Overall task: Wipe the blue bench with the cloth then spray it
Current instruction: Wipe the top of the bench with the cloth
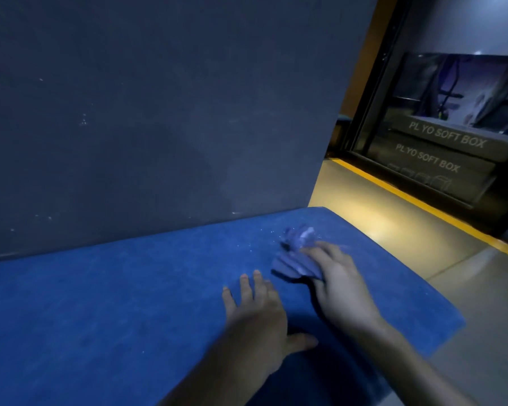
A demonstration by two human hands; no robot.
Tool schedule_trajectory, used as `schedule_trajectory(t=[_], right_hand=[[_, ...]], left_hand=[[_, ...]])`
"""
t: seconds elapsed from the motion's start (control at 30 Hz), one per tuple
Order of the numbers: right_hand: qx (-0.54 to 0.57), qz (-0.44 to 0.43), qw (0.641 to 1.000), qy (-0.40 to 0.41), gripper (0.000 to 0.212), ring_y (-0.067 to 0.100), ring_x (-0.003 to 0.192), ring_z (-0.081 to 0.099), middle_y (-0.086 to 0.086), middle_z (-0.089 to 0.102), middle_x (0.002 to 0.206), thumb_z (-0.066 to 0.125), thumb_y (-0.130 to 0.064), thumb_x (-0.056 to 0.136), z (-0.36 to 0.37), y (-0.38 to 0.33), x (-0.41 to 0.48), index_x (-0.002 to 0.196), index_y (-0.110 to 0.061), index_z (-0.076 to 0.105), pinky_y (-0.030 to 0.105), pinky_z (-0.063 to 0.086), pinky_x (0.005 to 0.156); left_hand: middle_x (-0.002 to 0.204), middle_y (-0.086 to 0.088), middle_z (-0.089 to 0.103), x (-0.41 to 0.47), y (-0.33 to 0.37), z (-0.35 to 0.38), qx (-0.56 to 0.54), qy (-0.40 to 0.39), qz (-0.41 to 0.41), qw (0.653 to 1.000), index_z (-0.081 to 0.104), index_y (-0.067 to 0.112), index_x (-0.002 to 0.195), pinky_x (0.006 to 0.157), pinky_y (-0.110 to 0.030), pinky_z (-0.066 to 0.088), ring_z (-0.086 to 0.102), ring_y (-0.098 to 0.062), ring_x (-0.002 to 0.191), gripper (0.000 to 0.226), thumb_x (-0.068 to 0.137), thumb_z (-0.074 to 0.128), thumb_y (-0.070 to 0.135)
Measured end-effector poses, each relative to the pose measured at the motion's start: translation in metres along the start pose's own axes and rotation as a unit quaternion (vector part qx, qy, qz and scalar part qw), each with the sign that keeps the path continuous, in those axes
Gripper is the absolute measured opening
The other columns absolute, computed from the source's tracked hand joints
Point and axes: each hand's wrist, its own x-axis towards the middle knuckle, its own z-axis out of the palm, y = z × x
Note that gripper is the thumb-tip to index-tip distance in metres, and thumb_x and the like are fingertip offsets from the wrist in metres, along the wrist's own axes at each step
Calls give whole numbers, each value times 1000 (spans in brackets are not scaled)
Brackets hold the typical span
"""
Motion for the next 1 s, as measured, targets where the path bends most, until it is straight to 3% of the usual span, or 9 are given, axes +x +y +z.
schedule_trajectory(t=[0.17, 0.3, 0.37, 0.47, 0.53, 0.63, 0.73, 0.93, 1.0], right_hand=[[39, -188, 969, -156, 49, 19, 138, 28, 1, 37, 148, 47, -7, 89, 17, -41, 23, 130, -33, 54, 21, 11, 113], [2, -195, 956, -217, 53, 28, 144, 19, -6, 29, 154, 44, -8, 87, 31, -44, 55, 129, -39, 51, 45, 9, 119], [-16, -170, 961, -218, 51, 32, 145, 14, -9, 25, 156, 45, -13, 89, 42, -49, 65, 130, -42, 48, 52, 10, 117], [-36, -113, 979, -164, 45, 33, 144, 18, -6, 26, 155, 44, -19, 92, 56, -46, 79, 132, -40, 46, 50, 12, 116], [-82, -71, 987, -120, 45, 30, 140, 24, -3, 29, 153, 44, -20, 92, 60, -35, 90, 133, -38, 44, 48, 18, 115], [-151, 10, 984, -94, 47, 33, 131, 35, 4, 33, 149, 45, -17, 89, 55, -10, 105, 135, -30, 41, 47, 27, 109], [-199, 100, 972, -78, 46, 37, 122, 42, 9, 38, 142, 46, -15, 88, 42, 26, 114, 133, -24, 41, 47, 33, 104], [-203, 247, 947, -37, 36, 40, 110, 49, 16, 47, 126, 45, -11, 88, 6, 104, 110, 122, -19, 47, 50, 46, 92], [-160, 322, 932, -39, 26, 36, 95, 57, 16, 56, 108, 48, -10, 88, -14, 129, 104, 113, -13, 52, 46, 52, 81]], left_hand=[[155, 4, 20, -2, -22, -5, -53, -3, 82, 995, 15, 18, 148, 120, -45, 4, 8, -16, 146, 90, 79, 51, 64], [159, 7, 8, 5, -45, -21, -102, -50, 146, 983, 6, 18, 152, 120, -37, 15, 4, -11, 147, 97, 80, 58, 56], [159, 5, 8, 6, -44, -27, -91, -57, 150, 983, 10, 17, 152, 119, -38, 18, 7, -11, 146, 91, 82, 58, 51], [140, -4, 40, 7, -33, -31, -14, -16, 110, 994, 42, 10, 134, 110, -36, 30, 36, -20, 130, 63, 86, 53, 50], [132, -6, 46, 12, -27, -33, 41, 21, 72, 996, 49, 9, 123, 105, -36, 29, 39, -22, 125, 56, 88, 50, 52], [156, -11, 18, 27, -22, -34, 43, 12, 36, 998, 28, 6, 143, 116, -43, 12, 13, -28, 144, 80, 85, 50, 57], [160, -12, -13, 40, -19, -33, 11, -41, 26, 999, 2, 7, 151, 118, -48, -2, -13, -31, 147, 101, 82, 53, 61], [159, -11, -19, 52, -18, -32, -3, -80, 17, 997, -5, 10, 152, 118, -50, -3, -17, -32, 146, 107, 80, 57, 59], [159, -12, -18, 50, -14, -36, 10, -90, 15, 996, -6, 9, 152, 118, -52, -1, -16, -34, 146, 107, 81, 57, 58]])
